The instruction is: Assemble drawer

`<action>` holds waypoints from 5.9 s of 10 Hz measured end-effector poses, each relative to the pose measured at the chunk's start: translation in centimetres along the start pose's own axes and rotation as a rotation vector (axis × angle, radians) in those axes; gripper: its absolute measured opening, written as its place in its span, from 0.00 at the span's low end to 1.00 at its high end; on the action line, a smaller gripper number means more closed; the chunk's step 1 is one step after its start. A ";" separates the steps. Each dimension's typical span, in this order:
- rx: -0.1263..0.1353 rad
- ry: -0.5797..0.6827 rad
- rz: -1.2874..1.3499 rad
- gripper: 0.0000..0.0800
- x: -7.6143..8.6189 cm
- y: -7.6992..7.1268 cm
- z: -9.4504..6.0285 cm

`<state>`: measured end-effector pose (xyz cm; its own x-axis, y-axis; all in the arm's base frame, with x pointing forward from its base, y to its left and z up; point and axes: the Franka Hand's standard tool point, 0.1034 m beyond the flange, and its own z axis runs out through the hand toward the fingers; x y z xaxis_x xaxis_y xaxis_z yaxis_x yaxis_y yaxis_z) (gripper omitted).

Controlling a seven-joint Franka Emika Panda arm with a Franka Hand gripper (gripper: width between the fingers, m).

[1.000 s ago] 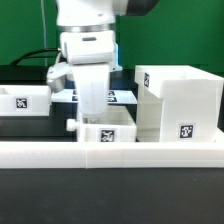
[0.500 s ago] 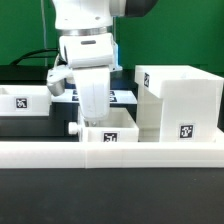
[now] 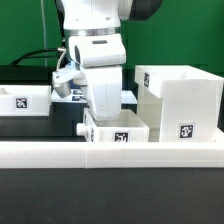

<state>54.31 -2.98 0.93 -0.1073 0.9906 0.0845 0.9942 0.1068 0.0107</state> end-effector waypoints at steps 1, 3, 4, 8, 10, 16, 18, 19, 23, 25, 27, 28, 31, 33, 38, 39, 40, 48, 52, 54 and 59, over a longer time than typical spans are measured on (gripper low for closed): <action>0.001 0.000 0.001 0.05 0.1 0.0 0.0; 0.013 0.001 0.007 0.05 1.2 0.2 0.1; 0.012 0.000 0.026 0.05 1.4 0.4 0.0; 0.011 0.000 0.069 0.05 1.5 0.4 0.1; -0.019 0.000 0.071 0.05 1.4 0.5 0.2; -0.017 -0.001 0.070 0.05 1.5 0.3 0.1; -0.017 -0.003 0.060 0.05 1.9 0.3 0.1; -0.018 -0.005 0.054 0.05 2.0 0.4 0.0; -0.024 -0.005 0.056 0.05 1.9 0.3 0.1; -0.019 -0.005 0.057 0.05 1.9 0.2 0.1; 0.001 -0.005 0.058 0.05 1.8 0.0 0.0; 0.002 -0.005 0.060 0.05 1.7 0.0 0.0; 0.000 -0.007 0.058 0.05 1.8 0.1 -0.4; 0.004 -0.007 0.069 0.05 2.0 -0.3 -0.5; 0.038 -0.005 0.072 0.05 2.1 -1.1 -0.2; 0.039 -0.004 0.071 0.05 2.3 -1.2 -0.2; 0.037 -0.001 0.067 0.05 2.7 -1.1 -0.2; 0.035 0.001 0.102 0.05 3.0 -0.8 0.0; 0.015 0.004 0.176 0.05 3.8 -0.5 0.1; 0.003 0.006 0.198 0.05 4.2 -0.2 0.3; -0.002 0.005 0.137 0.05 3.4 -0.2 0.3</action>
Offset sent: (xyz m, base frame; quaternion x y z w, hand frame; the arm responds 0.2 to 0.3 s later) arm 0.0076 0.0162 0.0027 0.0138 -0.0159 0.0061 0.9998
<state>53.75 0.39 0.89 0.0291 0.9955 0.0907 0.9996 -0.0293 0.0005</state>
